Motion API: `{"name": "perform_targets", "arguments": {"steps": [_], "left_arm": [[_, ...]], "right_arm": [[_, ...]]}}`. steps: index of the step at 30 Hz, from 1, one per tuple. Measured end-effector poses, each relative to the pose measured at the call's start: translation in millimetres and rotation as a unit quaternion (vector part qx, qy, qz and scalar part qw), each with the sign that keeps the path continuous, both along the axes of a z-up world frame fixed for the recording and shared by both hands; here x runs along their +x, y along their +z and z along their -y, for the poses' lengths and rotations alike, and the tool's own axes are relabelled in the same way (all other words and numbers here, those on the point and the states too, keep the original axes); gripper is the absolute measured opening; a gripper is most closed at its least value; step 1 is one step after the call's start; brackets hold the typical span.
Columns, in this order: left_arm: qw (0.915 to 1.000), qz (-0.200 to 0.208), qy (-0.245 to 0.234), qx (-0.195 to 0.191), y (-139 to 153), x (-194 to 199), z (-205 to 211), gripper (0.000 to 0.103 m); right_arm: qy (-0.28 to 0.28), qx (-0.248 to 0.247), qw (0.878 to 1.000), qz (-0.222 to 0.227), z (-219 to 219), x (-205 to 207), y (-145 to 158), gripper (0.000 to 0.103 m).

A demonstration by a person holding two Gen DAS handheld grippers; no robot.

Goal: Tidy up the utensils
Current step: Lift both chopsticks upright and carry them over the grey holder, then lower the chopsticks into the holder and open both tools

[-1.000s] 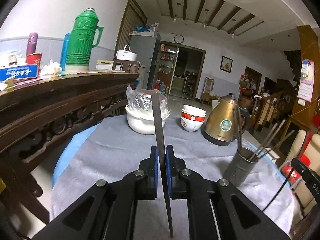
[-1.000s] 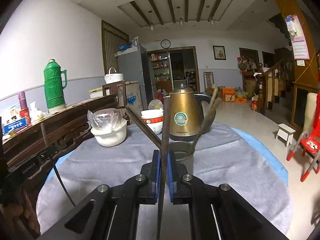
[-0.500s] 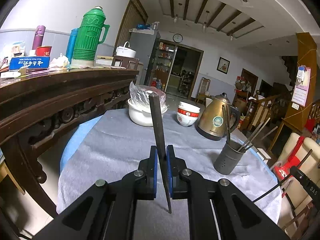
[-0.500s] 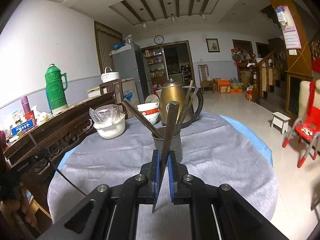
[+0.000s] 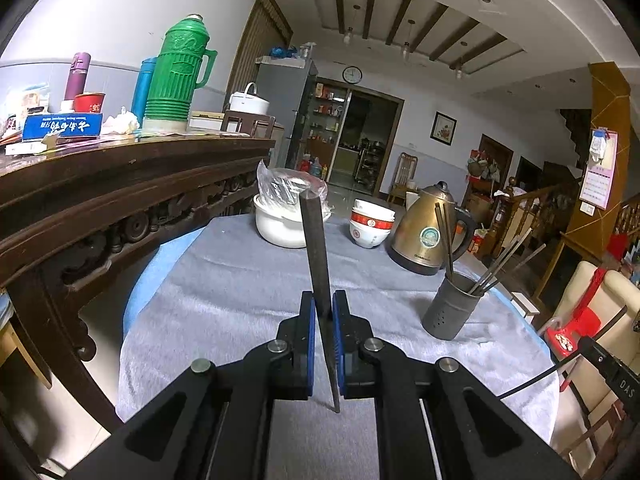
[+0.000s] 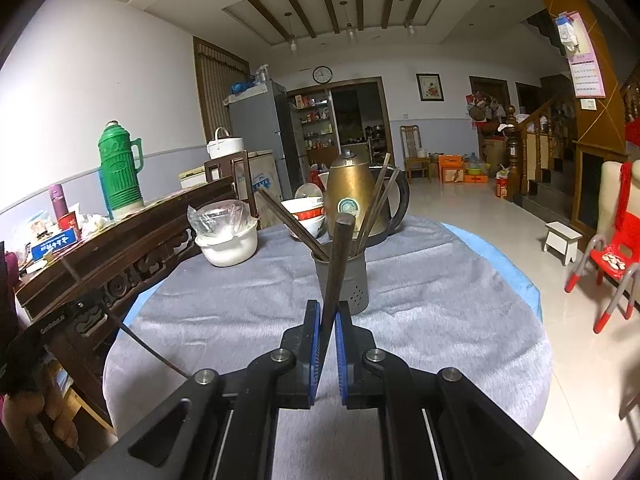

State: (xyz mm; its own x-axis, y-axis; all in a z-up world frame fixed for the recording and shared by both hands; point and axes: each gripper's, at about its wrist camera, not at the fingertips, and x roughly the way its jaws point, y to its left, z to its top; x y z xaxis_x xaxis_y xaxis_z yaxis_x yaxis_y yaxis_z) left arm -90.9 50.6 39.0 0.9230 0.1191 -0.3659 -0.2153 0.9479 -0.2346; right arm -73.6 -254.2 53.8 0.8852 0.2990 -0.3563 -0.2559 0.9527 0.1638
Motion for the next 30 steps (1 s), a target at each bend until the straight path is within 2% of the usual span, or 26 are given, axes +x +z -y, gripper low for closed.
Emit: {"name": "perform_targets", "arguments": {"steps": [15, 30], "left_arm": [[1.0, 0.005, 0.001, -0.001, 2.5, -3.2, 4.3, 0.007], [0.9993, 0.028, -0.025, -0.005, 27.5, 1.5, 14.1, 0.007]], "right_arm": [[0.003, 0.002, 1.0, 0.013, 2.4, -8.1, 8.3, 0.007], [0.007, 0.008, 0.999, 0.039, 2.3, -2.7, 28.3, 0.007]]}}
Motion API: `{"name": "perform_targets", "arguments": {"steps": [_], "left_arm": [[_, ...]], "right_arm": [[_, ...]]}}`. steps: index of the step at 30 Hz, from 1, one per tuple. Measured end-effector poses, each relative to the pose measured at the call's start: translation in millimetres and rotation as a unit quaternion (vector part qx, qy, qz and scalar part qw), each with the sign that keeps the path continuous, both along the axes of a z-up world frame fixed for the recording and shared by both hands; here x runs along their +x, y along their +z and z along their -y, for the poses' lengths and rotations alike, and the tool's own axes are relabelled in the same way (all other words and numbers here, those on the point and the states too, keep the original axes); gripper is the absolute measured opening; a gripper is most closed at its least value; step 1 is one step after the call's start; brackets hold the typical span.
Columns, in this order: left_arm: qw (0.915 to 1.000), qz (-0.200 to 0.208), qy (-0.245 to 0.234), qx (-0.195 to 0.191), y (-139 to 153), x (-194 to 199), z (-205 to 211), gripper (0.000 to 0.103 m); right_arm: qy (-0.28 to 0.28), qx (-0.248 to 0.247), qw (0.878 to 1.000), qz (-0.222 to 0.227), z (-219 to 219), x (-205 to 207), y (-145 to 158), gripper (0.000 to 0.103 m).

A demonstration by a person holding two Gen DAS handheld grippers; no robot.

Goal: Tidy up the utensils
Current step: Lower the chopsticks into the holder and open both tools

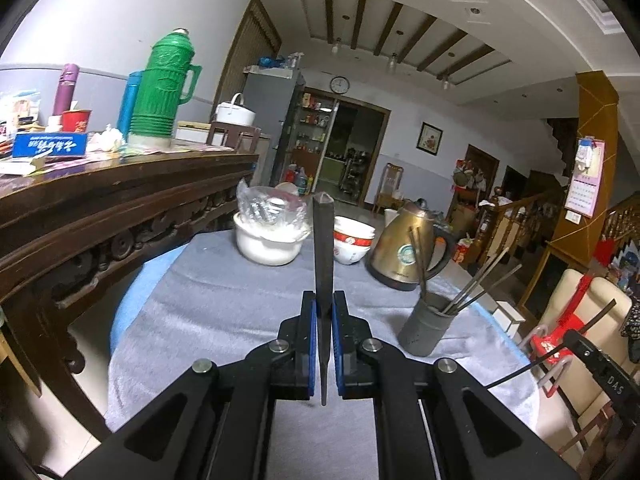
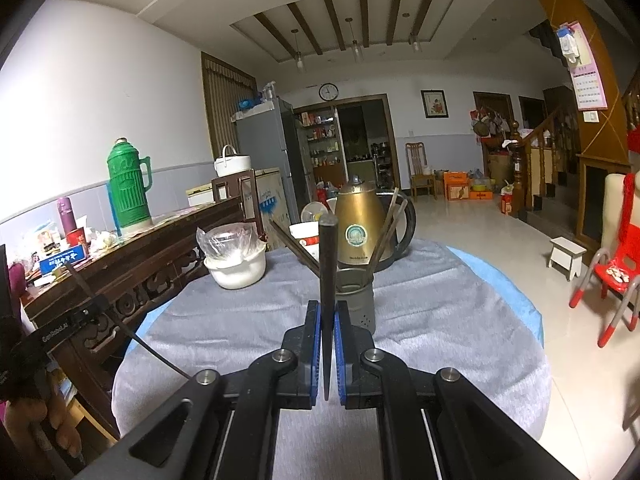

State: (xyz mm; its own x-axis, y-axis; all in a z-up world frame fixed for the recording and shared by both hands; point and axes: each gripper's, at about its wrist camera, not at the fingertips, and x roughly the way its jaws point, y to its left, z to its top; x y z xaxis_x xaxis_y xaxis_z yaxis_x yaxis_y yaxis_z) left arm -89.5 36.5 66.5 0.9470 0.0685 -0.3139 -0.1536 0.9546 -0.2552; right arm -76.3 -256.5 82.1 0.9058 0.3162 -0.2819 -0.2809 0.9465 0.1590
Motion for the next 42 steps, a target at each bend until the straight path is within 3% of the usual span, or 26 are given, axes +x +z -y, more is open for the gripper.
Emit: {"name": "perform_targets", "arguments": {"steps": [10, 21, 28, 42], "left_arm": [[0.9964, 0.046, -0.068, -0.02, 46.1, 40.2, 29.4, 0.007], [0.9908, 0.071, -0.114, -0.019, 80.9, 120.3, 67.4, 0.007], [0.9895, 0.041, -0.138, -0.011, 68.7, 166.2, 86.9, 0.008], [0.988, -0.019, -0.154, -0.002, 32.4, 206.8, 100.3, 0.008]], "right_arm": [[-0.014, 0.011, 0.998, 0.054, 12.4, 17.2, 41.6, 0.007], [-0.018, 0.007, 0.997, 0.071, 3.1, 85.4, 62.9, 0.007], [-0.013, -0.012, 0.999, 0.045, -4.7, 123.9, 49.3, 0.007], [-0.002, -0.031, 1.0, -0.004, -16.2, 166.1, 23.1, 0.007]]}}
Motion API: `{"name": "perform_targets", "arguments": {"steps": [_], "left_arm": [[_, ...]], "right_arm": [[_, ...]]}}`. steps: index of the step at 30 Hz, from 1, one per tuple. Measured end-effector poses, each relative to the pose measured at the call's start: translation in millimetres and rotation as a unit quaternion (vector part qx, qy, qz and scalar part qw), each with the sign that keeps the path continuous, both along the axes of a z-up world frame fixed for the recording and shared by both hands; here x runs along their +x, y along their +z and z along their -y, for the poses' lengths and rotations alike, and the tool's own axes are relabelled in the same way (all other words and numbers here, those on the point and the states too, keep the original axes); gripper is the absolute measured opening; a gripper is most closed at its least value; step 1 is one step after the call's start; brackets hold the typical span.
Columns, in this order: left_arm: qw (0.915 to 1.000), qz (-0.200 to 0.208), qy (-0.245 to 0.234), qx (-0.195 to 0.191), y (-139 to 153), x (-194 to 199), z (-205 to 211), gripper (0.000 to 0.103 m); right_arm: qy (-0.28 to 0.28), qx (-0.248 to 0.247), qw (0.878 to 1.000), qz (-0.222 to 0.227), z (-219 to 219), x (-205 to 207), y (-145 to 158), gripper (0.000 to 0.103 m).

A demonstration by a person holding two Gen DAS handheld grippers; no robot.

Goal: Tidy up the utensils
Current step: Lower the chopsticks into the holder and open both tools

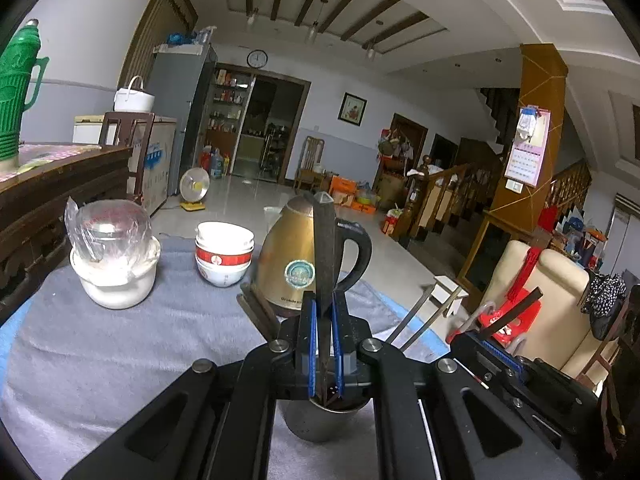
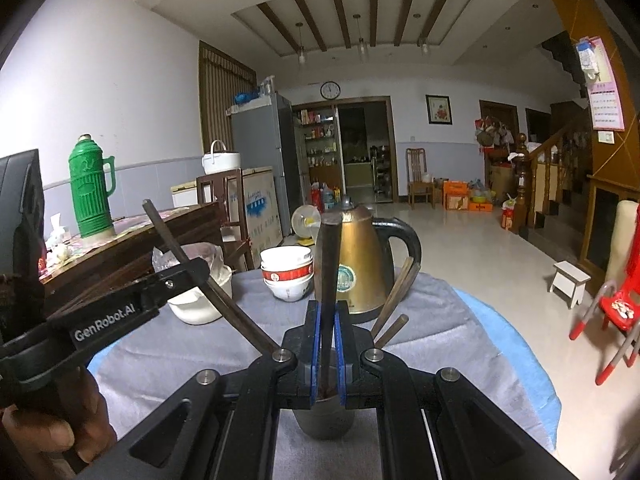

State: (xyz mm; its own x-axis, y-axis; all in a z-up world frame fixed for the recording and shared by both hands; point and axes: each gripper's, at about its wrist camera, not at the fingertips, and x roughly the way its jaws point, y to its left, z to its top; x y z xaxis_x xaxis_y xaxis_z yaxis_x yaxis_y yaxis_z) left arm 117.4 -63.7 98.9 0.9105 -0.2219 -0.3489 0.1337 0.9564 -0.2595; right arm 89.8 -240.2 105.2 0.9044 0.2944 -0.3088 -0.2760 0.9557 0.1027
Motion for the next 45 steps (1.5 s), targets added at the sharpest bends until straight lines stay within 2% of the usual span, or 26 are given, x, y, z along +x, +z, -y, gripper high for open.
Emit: {"name": "perform_targets", "arguments": {"steps": [7, 12, 14, 16, 18, 19, 20, 21, 23, 25, 31, 37, 45], "left_arm": [[0.9996, -0.027, -0.003, 0.008, -15.6, 11.5, 3.2, 0.008], [0.9989, -0.046, 0.002, -0.001, -23.0, 16.5, -1.3, 0.009], [0.9989, -0.046, 0.009, -0.005, -19.8, 13.7, -4.4, 0.015], [0.9988, -0.045, 0.014, -0.009, -16.4, 11.1, -8.4, 0.034], [0.999, -0.038, 0.02, -0.015, -11.6, 4.9, -12.8, 0.039], [0.999, -0.035, 0.024, -0.015, -7.9, 0.6, -15.0, 0.041], [0.999, -0.035, 0.026, -0.015, -5.5, -1.7, -16.7, 0.042], [0.9989, -0.033, 0.027, -0.017, -3.5, -4.5, -18.6, 0.043], [0.9989, -0.029, 0.032, -0.017, 0.7, -12.0, -22.1, 0.045], [0.9987, -0.026, 0.042, -0.014, 4.4, -21.0, -26.6, 0.054], [0.9975, -0.03, 0.064, 0.005, 6.4, -46.0, -34.6, 0.072], [0.9957, -0.055, 0.07, 0.026, 1.2, -61.0, -37.2, 0.081], [0.9915, -0.091, 0.07, 0.06, -7.6, -76.5, -33.9, 0.086]], "right_arm": [[0.004, -0.011, 1.0, -0.024, -7.4, 14.4, -12.8, 0.007], [0.003, -0.019, 0.999, -0.045, -11.1, 23.3, -23.9, 0.008], [-0.004, -0.023, 0.998, -0.051, -8.8, 26.5, -24.3, 0.009], [-0.013, -0.028, 0.998, -0.057, -6.6, 29.5, -20.9, 0.012], [-0.022, -0.028, 0.998, -0.052, -3.2, 26.1, -15.8, 0.024], [-0.026, -0.028, 0.998, -0.047, -3.2, 22.9, -12.8, 0.044], [-0.034, -0.026, 0.998, -0.038, -1.2, 18.4, -9.1, 0.077], [-0.042, -0.023, 0.999, -0.022, 2.3, 11.7, -4.1, 0.083], [-0.053, -0.019, 0.998, -0.001, 7.4, -0.7, 6.0, 0.083], [-0.061, -0.012, 0.998, 0.012, 12.7, -12.2, 15.6, 0.083], [-0.076, -0.004, 0.996, 0.042, 26.2, -54.5, 36.5, 0.083], [-0.071, -0.014, 0.997, 0.022, 27.1, -84.6, 30.9, 0.083], [-0.06, -0.052, 0.996, -0.026, 21.8, -105.3, 3.4, 0.085]]}}
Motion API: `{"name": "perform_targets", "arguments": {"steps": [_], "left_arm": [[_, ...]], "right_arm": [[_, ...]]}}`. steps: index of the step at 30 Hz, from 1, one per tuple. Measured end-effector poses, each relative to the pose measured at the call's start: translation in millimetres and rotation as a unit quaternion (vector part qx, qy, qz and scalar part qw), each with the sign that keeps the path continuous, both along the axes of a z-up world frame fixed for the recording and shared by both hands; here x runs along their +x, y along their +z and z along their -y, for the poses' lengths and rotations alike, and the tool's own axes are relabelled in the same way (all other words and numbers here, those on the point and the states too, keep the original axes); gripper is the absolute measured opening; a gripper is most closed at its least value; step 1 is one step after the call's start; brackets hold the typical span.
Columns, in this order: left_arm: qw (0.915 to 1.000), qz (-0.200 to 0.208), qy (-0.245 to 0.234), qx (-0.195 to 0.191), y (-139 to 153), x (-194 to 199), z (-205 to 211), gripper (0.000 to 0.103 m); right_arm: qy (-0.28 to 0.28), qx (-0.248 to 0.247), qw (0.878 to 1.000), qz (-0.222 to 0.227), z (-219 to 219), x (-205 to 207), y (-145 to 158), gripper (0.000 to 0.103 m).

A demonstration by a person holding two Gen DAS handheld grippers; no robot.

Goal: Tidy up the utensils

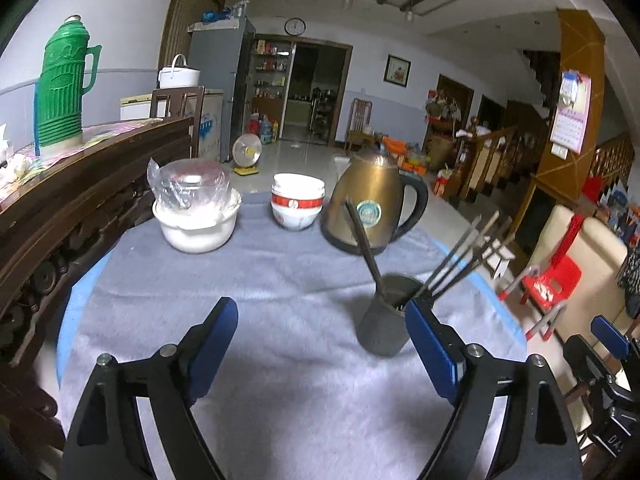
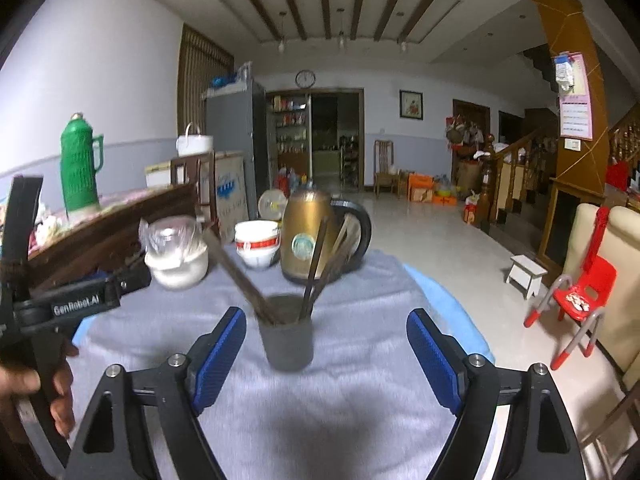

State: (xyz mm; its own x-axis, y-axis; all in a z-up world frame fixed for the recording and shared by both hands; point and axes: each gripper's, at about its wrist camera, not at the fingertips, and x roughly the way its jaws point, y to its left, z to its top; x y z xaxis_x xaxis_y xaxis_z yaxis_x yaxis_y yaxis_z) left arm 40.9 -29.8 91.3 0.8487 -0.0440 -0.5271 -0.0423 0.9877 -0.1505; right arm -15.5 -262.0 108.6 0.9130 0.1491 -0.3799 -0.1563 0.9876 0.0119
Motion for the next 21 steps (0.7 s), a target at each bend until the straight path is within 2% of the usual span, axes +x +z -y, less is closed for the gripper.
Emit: {"name": "perform_targets", "arguments": {"steps": [7, 11, 17, 21], "left_arm": [[0.9988, -0.038, -0.002, 0.029, -8.2, -7.4, 3.6, 0.088], [0.9988, -0.035, 0.004, 0.034, -7.1, -13.0, 1.9, 0.09], [0.9989, -0.024, 0.012, 0.039, -0.7, -17.9, 2.6, 0.101], [0.9991, -0.011, 0.013, 0.039, 3.5, -19.4, 3.6, 0.102]], "right_arm": [[0.002, -0.005, 1.0, -0.011, -5.2, -11.0, -4.9, 0.089], [0.005, -0.005, 1.0, -0.007, -7.9, -14.3, -0.4, 0.089], [0.001, -0.003, 1.0, 0.005, -6.0, -17.2, 12.5, 0.089], [-0.004, -0.004, 1.0, 0.009, -4.9, -14.6, 19.0, 0.095]]}}
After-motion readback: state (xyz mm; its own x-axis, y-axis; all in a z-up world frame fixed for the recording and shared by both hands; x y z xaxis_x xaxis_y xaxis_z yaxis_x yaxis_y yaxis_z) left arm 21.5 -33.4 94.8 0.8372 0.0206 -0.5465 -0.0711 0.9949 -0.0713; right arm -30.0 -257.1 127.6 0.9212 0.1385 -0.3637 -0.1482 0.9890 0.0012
